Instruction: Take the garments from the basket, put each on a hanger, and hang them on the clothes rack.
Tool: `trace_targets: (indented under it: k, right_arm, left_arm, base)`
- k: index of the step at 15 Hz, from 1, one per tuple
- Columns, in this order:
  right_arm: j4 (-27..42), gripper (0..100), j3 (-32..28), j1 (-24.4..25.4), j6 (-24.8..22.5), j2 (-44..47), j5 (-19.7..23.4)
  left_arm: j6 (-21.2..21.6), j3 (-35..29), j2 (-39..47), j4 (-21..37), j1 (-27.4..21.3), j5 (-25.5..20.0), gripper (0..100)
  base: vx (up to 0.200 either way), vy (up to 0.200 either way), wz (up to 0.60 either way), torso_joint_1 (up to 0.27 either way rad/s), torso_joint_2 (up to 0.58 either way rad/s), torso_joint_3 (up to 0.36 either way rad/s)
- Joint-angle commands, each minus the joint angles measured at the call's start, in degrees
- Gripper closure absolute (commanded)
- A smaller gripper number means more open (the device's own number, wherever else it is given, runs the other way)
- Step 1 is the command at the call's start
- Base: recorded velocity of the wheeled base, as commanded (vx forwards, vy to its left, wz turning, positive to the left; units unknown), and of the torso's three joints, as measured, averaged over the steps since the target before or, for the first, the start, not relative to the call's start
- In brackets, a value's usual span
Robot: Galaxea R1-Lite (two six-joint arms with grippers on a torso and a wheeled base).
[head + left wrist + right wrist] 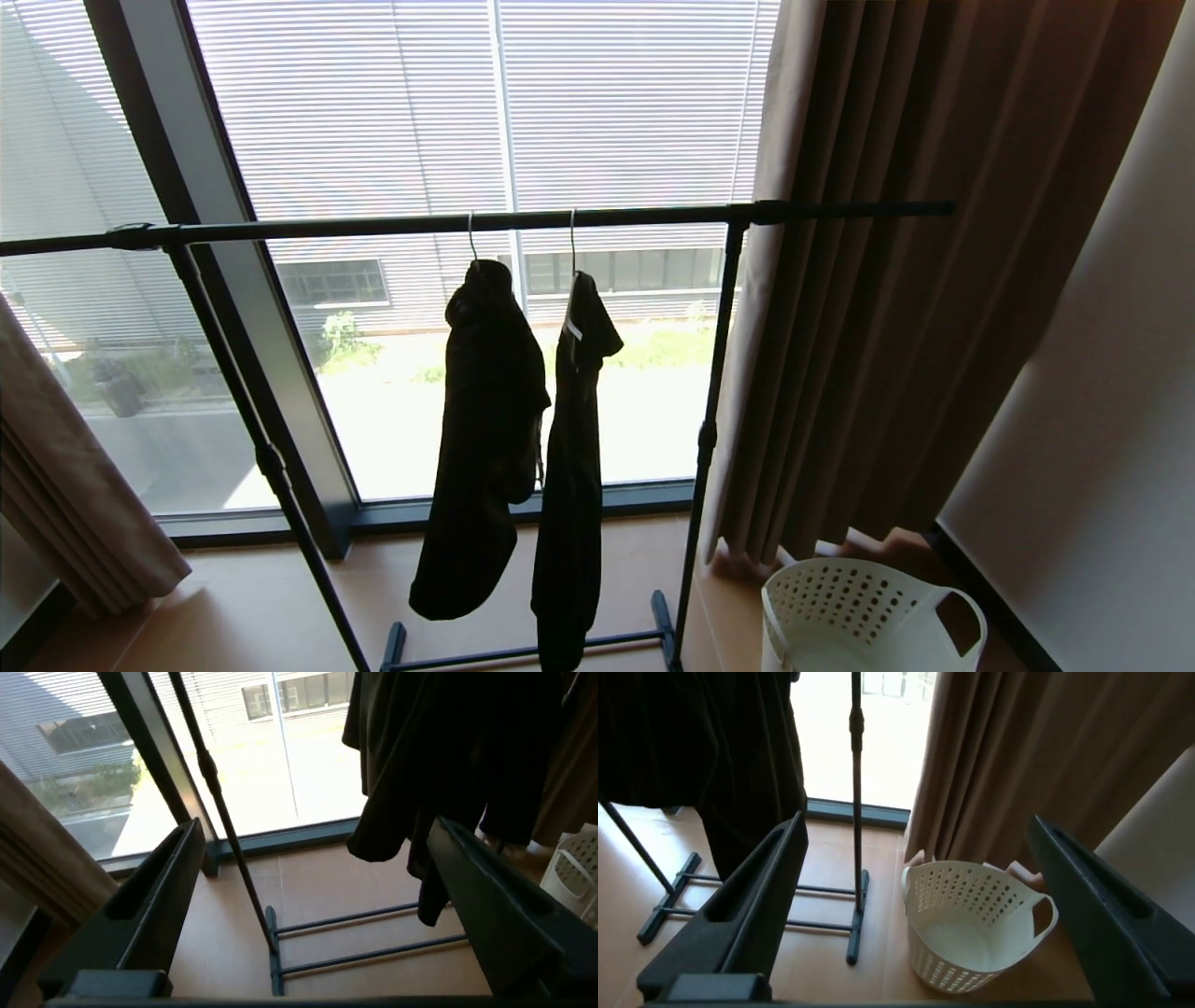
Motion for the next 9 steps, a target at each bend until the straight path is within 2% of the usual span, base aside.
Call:
trace_targets:
  k: [1, 3, 5, 6, 7, 9]
  right_arm:
    - [-0.02, 0, 1.29, -2.2, -0.13, -3.59, -0.63]
    - [-0.64, 0, 1.56, -4.48, -0.04, -4.64, -0.28]
    - [-0.55, 0, 1.56, -7.03, -0.04, -6.84, 0.42]
    - [-0.64, 0, 1.56, -7.65, -0.04, -9.39, 1.65]
    - [-0.81, 0, 1.64, -7.74, 0.04, -9.39, 1.65]
    - [-0.73, 0, 1.64, -7.74, 0.4, -9.39, 1.83]
  left_arm:
    - [0.01, 0.01, -4.08, 2.95, 0.46, -0.08, 0]
    - [-1.13, 0.01, -4.43, 3.47, 0.46, -0.17, 0]
    - [-2.8, -0.08, -4.43, 4.26, 0.46, -4.03, 0]
    - [-5.35, 0.01, -4.43, 4.44, 0.55, -9.57, 0]
    - [-4.74, 0.01, -4.43, 4.97, 0.55, -11.77, 0]
    - [-4.56, 0.01, -4.0, 5.06, 1.25, -11.86, 0]
  base:
    - [0.0, 0.0, 0.0, 0.0, 0.0, 0.0]
    - [0.0, 0.0, 0.0, 0.0, 0.0, 0.0]
    - [0.0, 0.0, 0.0, 0.0, 0.0, 0.0]
    - [0.0, 0.0, 0.0, 0.0, 0.0, 0.0]
    - [0.0, 0.0, 0.0, 0.0, 0.0, 0.0]
    - [0.0, 0.0, 0.0, 0.0, 0.0, 0.0]
